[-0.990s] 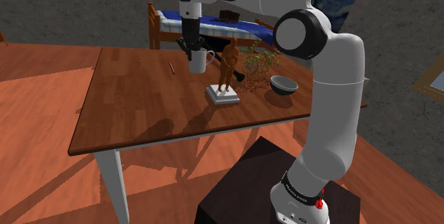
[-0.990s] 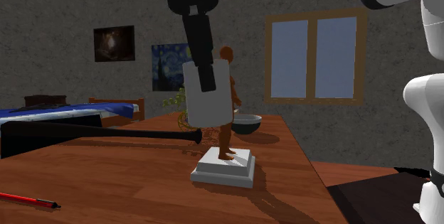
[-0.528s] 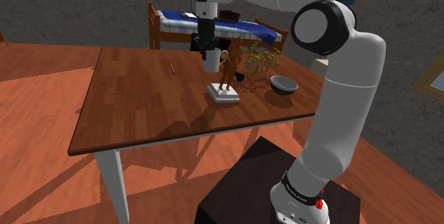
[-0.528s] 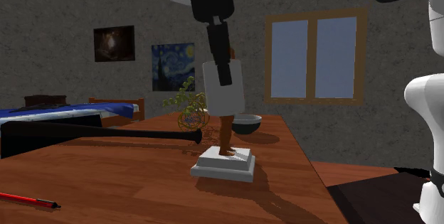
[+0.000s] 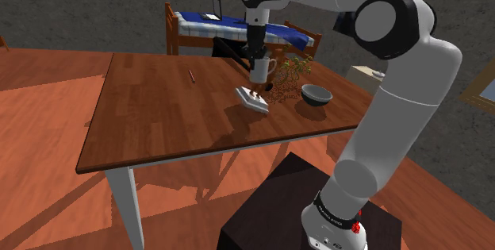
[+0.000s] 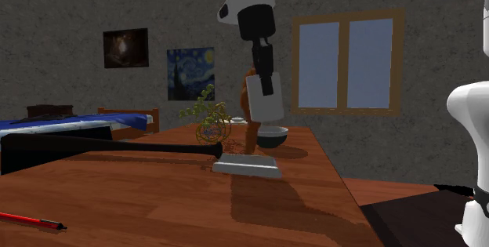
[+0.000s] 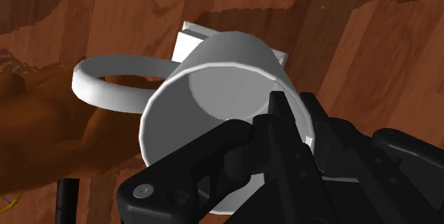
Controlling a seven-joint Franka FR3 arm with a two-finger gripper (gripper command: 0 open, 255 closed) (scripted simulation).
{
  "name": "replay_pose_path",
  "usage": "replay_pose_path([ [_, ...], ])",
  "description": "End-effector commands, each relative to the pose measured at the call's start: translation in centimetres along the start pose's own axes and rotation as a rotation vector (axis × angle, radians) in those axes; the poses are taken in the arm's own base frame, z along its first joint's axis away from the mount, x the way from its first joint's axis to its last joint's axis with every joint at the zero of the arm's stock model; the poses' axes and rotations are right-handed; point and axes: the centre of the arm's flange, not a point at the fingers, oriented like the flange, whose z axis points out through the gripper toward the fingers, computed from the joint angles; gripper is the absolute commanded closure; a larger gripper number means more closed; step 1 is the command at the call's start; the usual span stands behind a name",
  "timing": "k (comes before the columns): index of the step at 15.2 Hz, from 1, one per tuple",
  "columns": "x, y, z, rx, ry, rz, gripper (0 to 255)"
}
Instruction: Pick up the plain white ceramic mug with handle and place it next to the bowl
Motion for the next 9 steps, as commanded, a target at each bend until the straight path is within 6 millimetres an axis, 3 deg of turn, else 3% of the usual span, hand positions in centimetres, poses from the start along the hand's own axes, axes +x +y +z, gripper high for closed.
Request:
replay_pose_path([
  [1, -1.1, 2.3, 0.5, 0.000, 0.000, -0.001, 255],
  [9, -5.6, 11.8, 1.5, 0.000, 0.000, -0.001, 255],
])
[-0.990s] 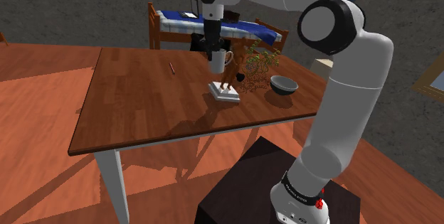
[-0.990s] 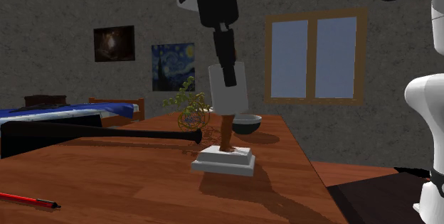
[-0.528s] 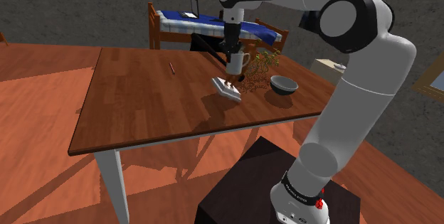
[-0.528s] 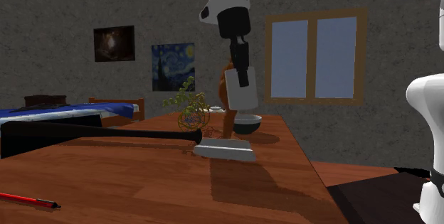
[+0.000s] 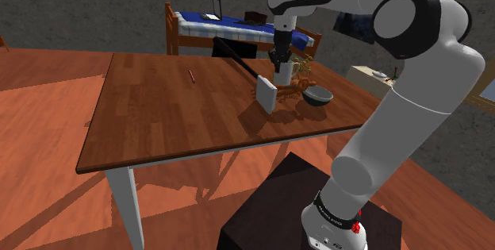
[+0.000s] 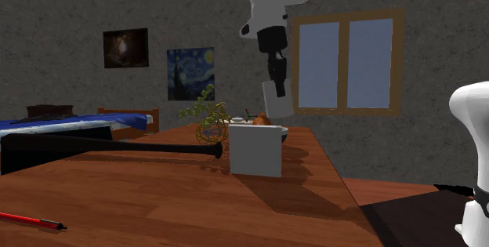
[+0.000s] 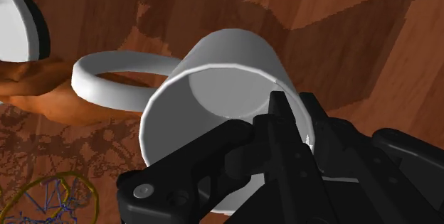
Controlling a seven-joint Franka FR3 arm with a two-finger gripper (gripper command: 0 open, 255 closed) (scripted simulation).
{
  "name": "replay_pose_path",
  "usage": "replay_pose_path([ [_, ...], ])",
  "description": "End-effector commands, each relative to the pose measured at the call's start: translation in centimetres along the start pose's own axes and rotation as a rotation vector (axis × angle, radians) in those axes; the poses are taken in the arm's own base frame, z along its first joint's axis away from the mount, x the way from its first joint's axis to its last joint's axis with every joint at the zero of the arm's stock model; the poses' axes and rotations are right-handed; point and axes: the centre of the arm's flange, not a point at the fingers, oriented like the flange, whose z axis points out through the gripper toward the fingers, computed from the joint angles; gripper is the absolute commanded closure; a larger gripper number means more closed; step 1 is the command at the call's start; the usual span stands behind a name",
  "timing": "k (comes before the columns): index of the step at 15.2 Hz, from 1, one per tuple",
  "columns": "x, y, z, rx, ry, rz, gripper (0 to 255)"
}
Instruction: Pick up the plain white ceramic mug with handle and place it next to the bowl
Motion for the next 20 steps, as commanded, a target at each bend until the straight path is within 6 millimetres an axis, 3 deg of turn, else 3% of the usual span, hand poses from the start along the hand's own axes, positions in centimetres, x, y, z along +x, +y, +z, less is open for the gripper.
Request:
replay_pose_path([
  [1, -1.2, 2.4, 0.1, 0.000, 0.000, -0.002, 255],
  [20, -11.9, 24.9, 2.5, 0.000, 0.000, -0.002, 255],
])
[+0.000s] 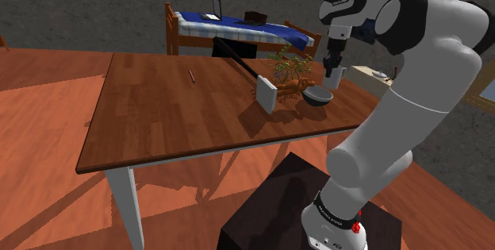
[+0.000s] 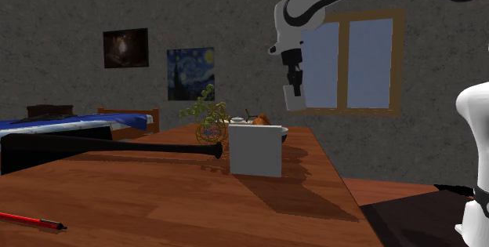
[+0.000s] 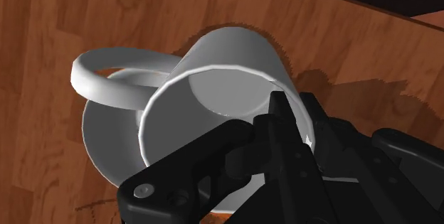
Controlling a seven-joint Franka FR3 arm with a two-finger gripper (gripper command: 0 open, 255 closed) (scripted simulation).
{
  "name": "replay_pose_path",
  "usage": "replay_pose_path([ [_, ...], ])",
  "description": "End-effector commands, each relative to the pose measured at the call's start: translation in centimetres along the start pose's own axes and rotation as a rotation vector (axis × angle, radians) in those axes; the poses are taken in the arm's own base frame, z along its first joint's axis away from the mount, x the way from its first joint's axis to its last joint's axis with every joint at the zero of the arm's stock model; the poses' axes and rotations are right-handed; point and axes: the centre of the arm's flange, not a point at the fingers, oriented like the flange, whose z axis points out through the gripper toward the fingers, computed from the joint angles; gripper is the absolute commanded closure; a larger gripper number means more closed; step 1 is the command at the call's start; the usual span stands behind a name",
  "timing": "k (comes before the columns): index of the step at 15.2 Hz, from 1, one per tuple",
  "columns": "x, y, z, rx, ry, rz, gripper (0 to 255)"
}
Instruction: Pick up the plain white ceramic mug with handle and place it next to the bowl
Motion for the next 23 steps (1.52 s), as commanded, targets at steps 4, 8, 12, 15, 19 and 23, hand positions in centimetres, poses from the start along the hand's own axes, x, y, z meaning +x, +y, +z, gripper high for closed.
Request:
replay_pose_path([
  [4, -2.7, 6.0, 0.7, -0.001, 0.000, -0.002, 255],
  [8, -5.0, 10.7, 1.2, -0.001, 0.000, -0.002, 255],
  [12, -7.2, 15.5, 1.7, -0.001, 0.000, -0.002, 255],
  [15, -8.9, 19.0, 2.0, -0.001, 0.000, -0.002, 255],
  [19, -9.5, 20.9, 3.8, -0.001, 0.000, -0.002, 255],
  [23, -9.2, 20.8, 5.9, -0.001, 0.000, -0.002, 255],
])
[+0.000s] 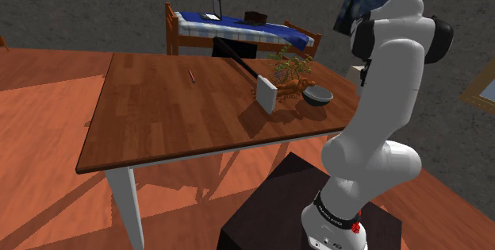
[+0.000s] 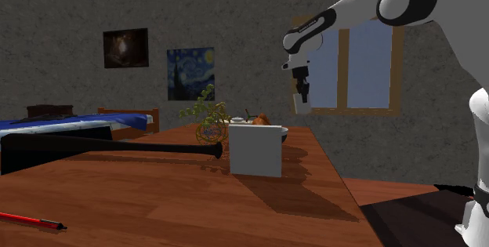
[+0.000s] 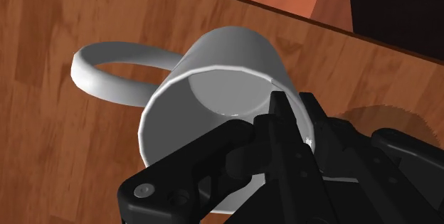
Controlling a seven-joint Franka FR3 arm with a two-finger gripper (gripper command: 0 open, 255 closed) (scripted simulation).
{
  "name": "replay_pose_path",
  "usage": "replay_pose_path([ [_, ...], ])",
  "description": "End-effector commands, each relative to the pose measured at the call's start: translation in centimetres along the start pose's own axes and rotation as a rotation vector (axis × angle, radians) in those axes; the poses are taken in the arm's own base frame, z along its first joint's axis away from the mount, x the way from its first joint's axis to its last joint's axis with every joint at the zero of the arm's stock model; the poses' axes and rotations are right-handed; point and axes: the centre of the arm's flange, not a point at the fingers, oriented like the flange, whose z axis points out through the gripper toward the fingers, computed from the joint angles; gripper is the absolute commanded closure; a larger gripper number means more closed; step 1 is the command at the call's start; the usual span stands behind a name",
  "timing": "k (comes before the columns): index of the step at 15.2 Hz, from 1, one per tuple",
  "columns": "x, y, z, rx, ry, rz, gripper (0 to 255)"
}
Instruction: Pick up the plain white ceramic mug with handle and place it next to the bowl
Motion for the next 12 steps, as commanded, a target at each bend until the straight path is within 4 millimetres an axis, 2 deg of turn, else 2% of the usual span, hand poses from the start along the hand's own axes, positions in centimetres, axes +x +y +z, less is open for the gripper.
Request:
replay_pose_path([
  [1, 0.2, 0.0, 1.0, 0.000, 0.000, 0.000, 255],
  [12, 1.1, -0.2, 6.7, 0.000, 0.000, 0.000, 255],
])
